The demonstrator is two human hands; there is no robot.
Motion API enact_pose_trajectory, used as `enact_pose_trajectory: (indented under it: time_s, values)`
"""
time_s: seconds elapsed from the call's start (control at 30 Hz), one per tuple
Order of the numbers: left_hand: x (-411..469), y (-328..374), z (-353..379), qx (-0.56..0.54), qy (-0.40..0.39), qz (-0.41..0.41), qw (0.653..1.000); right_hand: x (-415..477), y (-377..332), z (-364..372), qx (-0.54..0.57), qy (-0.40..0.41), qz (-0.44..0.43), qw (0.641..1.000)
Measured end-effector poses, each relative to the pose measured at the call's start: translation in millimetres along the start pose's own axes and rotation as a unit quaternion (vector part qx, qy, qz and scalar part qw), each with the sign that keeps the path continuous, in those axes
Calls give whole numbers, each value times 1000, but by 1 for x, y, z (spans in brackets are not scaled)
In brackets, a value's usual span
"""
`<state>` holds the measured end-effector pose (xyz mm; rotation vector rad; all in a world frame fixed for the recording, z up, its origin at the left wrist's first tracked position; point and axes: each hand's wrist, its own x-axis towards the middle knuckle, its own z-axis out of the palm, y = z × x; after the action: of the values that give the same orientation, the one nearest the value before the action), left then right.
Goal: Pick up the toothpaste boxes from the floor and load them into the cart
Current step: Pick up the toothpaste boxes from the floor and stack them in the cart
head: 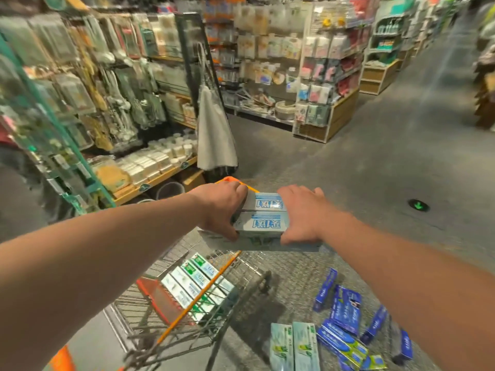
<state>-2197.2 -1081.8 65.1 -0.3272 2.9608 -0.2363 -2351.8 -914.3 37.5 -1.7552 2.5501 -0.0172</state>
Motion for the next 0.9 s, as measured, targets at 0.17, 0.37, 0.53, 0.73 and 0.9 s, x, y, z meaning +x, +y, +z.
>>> enact_pose_trajectory:
  time_s: [0.17,0.37,0.53,0.73,0.9]
  values:
    - [2,-86,35,-7,-24,-16,1000,73,-56,24,9,-7,8,1000]
    - [39,-171,86,-9,-59,-32,998,172,-84,62,21,-26,10,999]
    - [79,-238,133,-8,-73,-44,996,258,-99,112,45,-18,13,999]
    - [131,-282,216,31,-79,-5,996,311,-115,197,96,-63,94,989]
    - [169,-283,313,15,-112,26,993,331,-123,277,80,-144,175,971]
